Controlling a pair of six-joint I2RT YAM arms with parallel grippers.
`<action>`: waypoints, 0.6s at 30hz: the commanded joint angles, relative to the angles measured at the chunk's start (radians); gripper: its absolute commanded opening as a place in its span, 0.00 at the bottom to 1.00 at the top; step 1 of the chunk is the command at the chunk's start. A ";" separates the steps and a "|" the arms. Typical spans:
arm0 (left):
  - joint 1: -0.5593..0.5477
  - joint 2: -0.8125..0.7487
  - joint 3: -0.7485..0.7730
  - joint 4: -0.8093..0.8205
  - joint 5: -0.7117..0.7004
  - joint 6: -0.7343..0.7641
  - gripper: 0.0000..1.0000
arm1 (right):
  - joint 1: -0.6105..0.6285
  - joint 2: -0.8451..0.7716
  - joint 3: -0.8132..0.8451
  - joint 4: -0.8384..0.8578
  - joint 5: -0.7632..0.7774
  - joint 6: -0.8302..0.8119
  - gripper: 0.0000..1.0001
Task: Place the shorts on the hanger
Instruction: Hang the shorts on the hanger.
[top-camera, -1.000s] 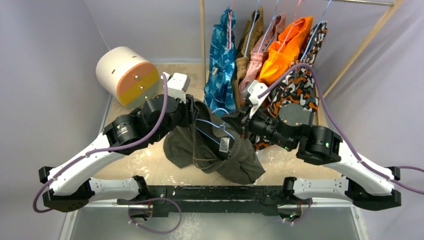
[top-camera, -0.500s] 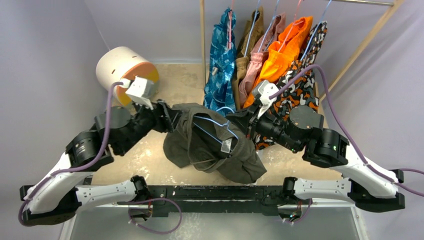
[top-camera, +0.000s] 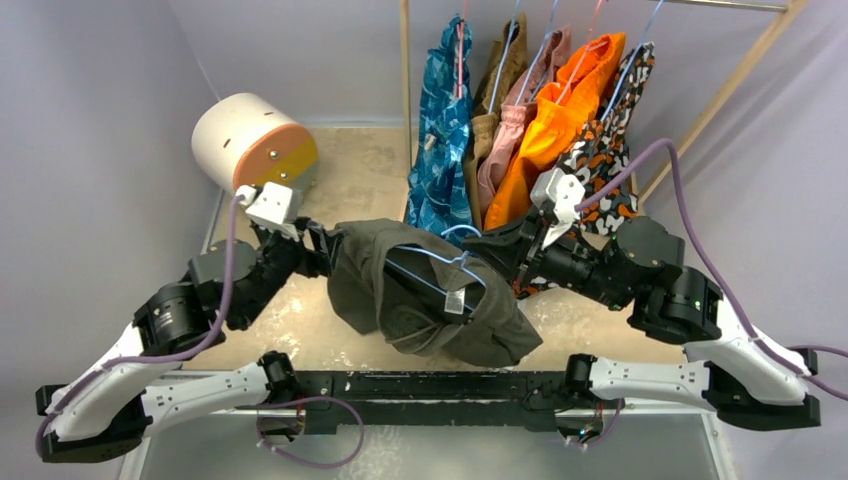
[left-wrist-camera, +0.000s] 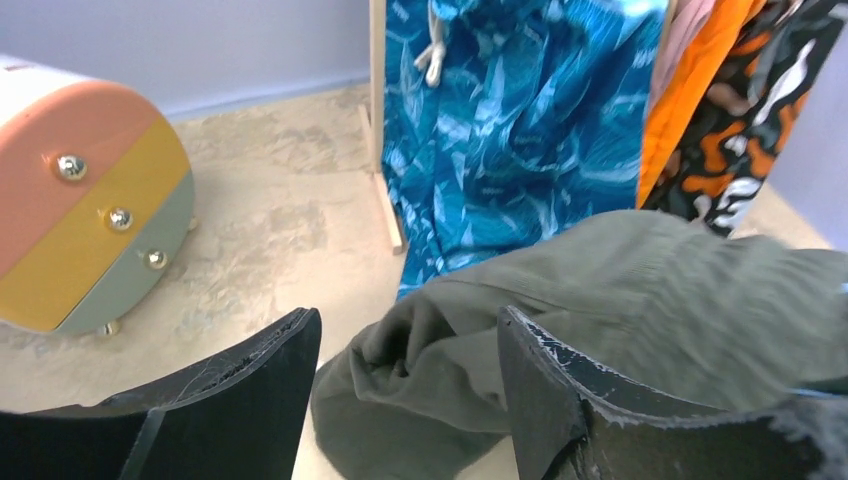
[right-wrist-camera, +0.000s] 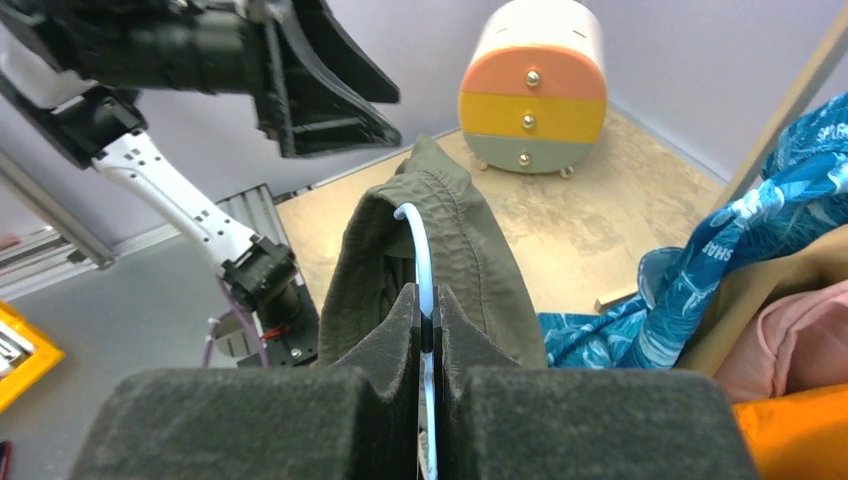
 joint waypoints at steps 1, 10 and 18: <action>0.002 -0.025 -0.055 0.074 -0.010 0.041 0.65 | 0.001 -0.035 0.023 0.097 -0.122 -0.026 0.00; 0.002 -0.076 -0.054 0.158 0.411 0.113 0.70 | 0.000 -0.064 0.036 0.090 -0.192 -0.036 0.00; 0.002 0.099 -0.037 0.021 0.381 0.108 0.39 | 0.000 -0.100 0.025 0.154 -0.268 -0.021 0.00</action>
